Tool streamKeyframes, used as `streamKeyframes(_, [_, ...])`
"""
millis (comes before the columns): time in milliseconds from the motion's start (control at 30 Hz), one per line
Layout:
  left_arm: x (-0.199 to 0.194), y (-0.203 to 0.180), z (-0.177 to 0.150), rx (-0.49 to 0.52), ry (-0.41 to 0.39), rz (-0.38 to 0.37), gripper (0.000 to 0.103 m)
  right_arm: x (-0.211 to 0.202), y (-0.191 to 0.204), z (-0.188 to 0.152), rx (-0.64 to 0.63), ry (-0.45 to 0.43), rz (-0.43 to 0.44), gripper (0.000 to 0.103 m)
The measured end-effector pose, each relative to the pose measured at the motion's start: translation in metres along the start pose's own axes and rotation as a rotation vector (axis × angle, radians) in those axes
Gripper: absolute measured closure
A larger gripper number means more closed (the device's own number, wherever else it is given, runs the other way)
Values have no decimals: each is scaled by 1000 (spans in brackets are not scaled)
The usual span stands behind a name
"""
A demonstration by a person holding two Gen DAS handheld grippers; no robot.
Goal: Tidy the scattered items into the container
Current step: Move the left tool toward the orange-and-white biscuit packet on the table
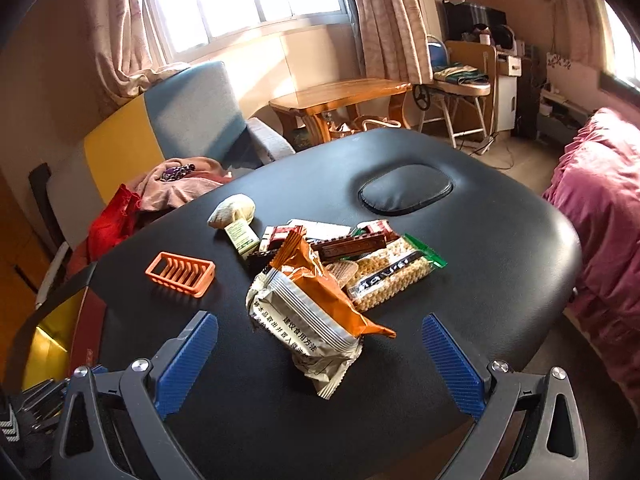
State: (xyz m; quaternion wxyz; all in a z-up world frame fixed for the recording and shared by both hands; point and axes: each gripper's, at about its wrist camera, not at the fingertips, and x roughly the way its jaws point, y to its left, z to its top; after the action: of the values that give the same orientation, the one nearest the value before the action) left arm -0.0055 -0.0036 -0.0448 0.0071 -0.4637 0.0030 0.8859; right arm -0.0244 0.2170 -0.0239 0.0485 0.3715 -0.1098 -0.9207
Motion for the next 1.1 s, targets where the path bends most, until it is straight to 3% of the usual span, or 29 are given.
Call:
streamKeyframes(100, [10, 2, -6, 7, 27, -6, 68, 3, -10, -4, -2, 22, 49, 0])
streamKeyframes(233, [23, 5, -13, 14, 64, -16, 68, 12, -24, -1, 39, 70, 177, 0])
streamKeyframes(533, [28, 21, -24, -10, 95, -69, 68, 66, -21, 26, 62, 130, 185, 0])
streamKeyframes(667, [26, 31, -30, -38, 98, -104, 68, 91, -15, 23, 96, 223, 266, 0])
streamKeyframes(900, [19, 57, -34, -137, 87, -183, 68, 87, 33, -9, 23, 324, 480, 0])
streamKeyframes(1000, [14, 63, -33, -165, 68, -232, 68, 83, 40, -16, 41, 334, 515, 0])
streamKeyframes(1100, [8, 61, -27, -166, 43, -279, 68, 71, 35, -15, 45, 305, 485, 0])
